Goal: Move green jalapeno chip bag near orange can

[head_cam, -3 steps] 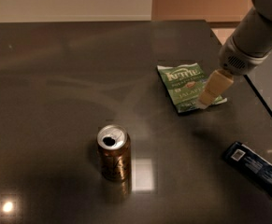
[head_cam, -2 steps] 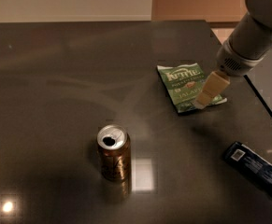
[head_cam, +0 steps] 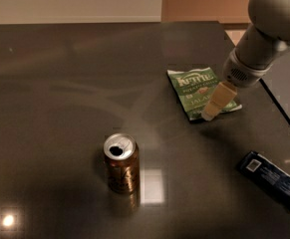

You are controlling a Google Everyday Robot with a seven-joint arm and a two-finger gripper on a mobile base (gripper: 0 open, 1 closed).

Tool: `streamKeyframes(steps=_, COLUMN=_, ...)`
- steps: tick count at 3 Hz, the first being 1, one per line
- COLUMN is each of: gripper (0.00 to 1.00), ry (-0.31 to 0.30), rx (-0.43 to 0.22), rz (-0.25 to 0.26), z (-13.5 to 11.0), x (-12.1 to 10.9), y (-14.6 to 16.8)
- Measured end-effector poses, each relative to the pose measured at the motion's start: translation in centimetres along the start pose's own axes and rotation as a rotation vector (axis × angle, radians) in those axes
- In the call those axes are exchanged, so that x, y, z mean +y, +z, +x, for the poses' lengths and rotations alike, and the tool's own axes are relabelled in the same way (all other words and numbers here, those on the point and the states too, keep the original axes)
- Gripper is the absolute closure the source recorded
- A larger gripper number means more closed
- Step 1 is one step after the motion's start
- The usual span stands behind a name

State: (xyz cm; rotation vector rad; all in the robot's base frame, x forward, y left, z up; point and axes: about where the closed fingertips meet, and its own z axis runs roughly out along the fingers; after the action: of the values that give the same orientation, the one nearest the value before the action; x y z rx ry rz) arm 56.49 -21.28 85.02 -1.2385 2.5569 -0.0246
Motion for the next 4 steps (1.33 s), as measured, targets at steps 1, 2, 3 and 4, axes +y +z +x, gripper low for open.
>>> streamKeyframes(steps=1, gripper=0.0, ry=0.005, rx=0.021, rz=-0.021, z=-0.1, x=0.1, y=1.6)
streamKeyframes(steps=2, gripper=0.18, ry=0.011, rx=0.032, rz=-0.032, z=-0.4, x=0.3, y=2.6)
streamKeyframes(steps=3, gripper=0.41, ry=0.004, rx=0.027, rz=-0.046, z=-0.9, x=0.8, y=2.8)
streamKeyframes(steps=4, gripper=0.64, ry=-0.014, rx=0.005, rz=-0.054, z=-1.6, x=1.3, y=1.9)
